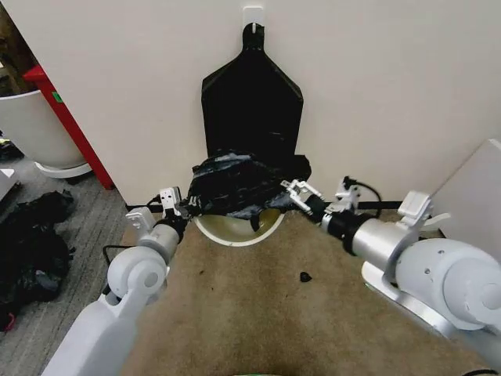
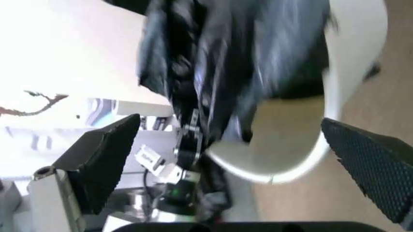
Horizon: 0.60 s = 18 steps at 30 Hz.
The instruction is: Place the garbage bag over the trash bin.
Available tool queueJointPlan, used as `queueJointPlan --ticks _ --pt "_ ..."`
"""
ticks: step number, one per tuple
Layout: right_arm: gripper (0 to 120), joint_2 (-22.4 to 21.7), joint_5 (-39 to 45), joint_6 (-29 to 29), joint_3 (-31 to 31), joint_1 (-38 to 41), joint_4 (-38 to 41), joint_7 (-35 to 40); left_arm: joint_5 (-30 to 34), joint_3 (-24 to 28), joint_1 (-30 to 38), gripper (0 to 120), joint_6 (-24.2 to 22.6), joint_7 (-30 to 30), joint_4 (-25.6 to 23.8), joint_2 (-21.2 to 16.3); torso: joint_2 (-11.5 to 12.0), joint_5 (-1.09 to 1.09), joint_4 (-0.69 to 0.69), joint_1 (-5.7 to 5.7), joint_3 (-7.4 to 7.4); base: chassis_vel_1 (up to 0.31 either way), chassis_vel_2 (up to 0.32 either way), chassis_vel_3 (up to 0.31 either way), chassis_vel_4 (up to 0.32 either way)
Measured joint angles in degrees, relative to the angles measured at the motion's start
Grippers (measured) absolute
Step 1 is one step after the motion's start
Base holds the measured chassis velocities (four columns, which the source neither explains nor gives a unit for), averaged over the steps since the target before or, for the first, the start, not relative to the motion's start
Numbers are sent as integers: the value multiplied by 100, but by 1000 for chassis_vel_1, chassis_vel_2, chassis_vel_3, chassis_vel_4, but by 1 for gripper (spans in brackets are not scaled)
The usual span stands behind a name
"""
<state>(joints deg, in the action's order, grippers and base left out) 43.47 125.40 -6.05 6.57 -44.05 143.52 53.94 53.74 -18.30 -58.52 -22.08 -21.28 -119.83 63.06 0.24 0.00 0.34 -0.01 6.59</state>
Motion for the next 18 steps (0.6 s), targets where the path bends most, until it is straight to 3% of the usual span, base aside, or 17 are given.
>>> queueJointPlan --ticks 7,18 --pt "100 326 67 -414 -118 73 -11 -173 -8 62 113 1 13 17 55 19 0 0 1 0 0 0 0 0 0" --pt "100 747 -444 -551 -617 418 -20 -124 -42 101 81 1 42 41 29 36 0 0 0 0 0 0 0 0 0"
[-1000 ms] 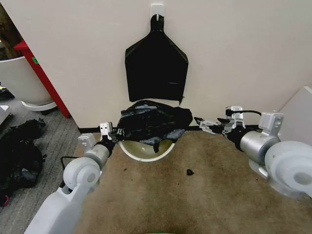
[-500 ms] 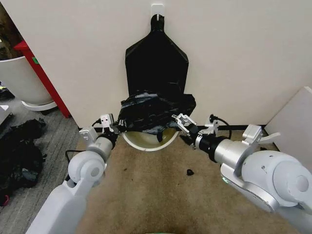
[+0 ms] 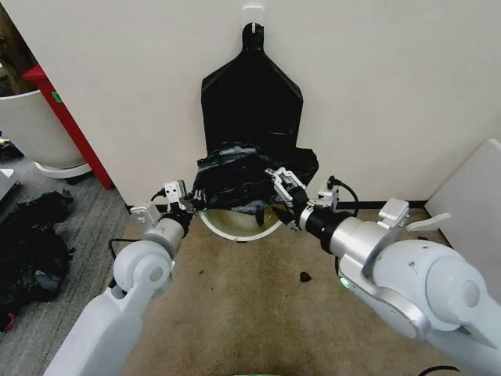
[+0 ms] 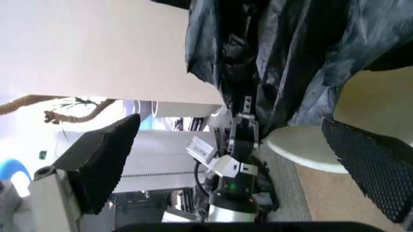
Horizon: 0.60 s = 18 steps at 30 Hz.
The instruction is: Place the garbage bag over the trash bin.
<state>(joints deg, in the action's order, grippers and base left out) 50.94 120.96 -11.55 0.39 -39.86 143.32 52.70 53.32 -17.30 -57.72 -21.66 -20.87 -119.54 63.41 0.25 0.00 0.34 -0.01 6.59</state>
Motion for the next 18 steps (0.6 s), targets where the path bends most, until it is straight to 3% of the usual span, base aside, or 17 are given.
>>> queueJointPlan --ticks 18 --pt "99 219 -928 -3 -677 282 -249 417 33 -15 66 1 -13 59 -107 -19 0 0 0 0 0 0 0 0 0"
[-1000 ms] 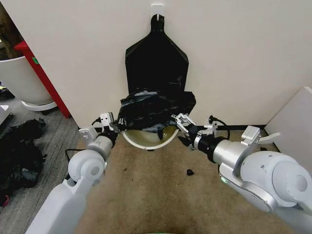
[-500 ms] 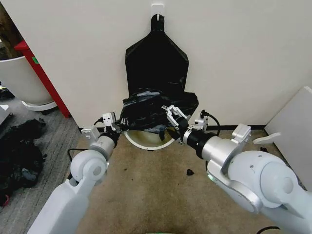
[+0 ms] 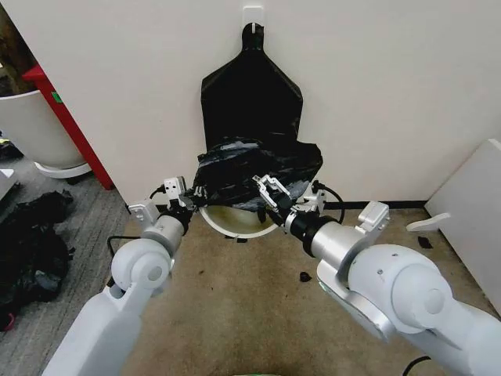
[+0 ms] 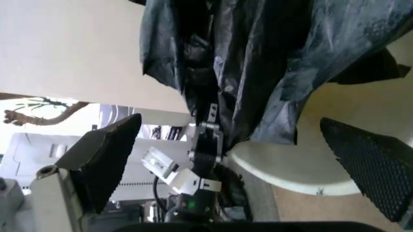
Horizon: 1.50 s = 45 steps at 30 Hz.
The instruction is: Place the garbage bag over the trash bin.
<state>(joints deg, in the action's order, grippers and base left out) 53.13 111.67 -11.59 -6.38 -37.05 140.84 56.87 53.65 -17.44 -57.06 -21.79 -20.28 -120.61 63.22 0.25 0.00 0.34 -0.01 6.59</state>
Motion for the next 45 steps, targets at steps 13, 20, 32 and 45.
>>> queueJointPlan --ticks 13,20,32,45 --pt "63 -4 -117 27 -81 -9 -58 41 15 -56 -13 1 -22 23 -53 -16 0 0 0 0 0 0 0 0 0" --pt "36 -55 -132 60 -73 -34 -44 17 32 -73 3 1 -33 26 -53 -12 0 0 0 0 0 0 0 0 0" --pt "0 -96 -209 112 -71 -186 -23 -14 55 -108 -20 1 -38 26 -78 -10 0 0 0 0 0 0 0 0 0" --pt "0 -417 -122 273 -27 -628 235 -253 73 -136 71 1 -14 -39 154 13 0 0 0 0 0 0 0 0 0"
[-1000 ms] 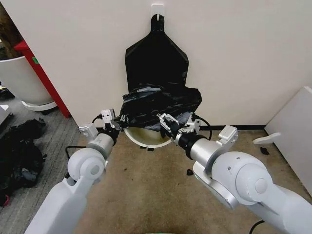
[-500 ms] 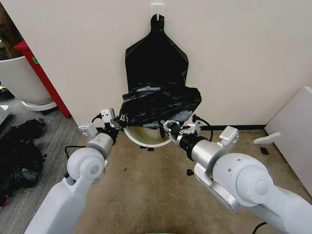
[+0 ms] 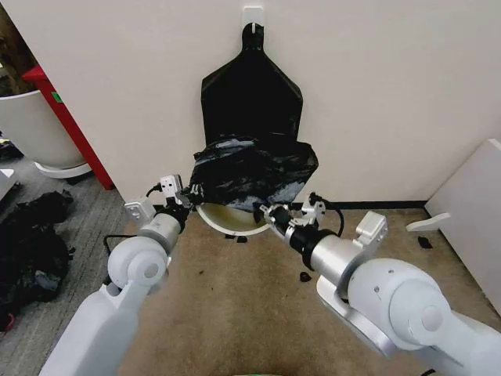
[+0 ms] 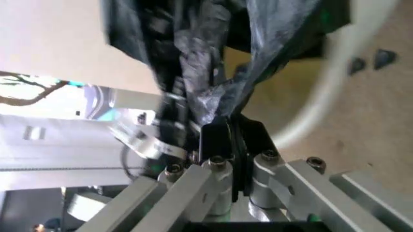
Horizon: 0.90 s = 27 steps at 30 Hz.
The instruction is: Place the garbage bag over the trash bin.
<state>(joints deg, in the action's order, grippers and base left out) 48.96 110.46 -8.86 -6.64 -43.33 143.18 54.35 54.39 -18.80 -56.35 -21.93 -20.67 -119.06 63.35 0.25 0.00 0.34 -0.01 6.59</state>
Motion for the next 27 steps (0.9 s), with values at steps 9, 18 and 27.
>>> queueJointPlan --ticks 9,18,27 --pt "0 -246 -36 281 84 -1066 2 -313 143 -19 35 1 -5 -58 19 18 0 0 0 0 0 0 0 0 0" --pt "0 -157 98 343 -48 -1246 5 -288 250 -134 2 1 -24 -100 -42 -49 0 0 0 0 0 0 0 0 0" --pt "0 1 193 415 -159 -1316 13 -183 304 -228 -65 1 -25 -166 -88 -64 0 0 -1 0 0 0 0 0 0"
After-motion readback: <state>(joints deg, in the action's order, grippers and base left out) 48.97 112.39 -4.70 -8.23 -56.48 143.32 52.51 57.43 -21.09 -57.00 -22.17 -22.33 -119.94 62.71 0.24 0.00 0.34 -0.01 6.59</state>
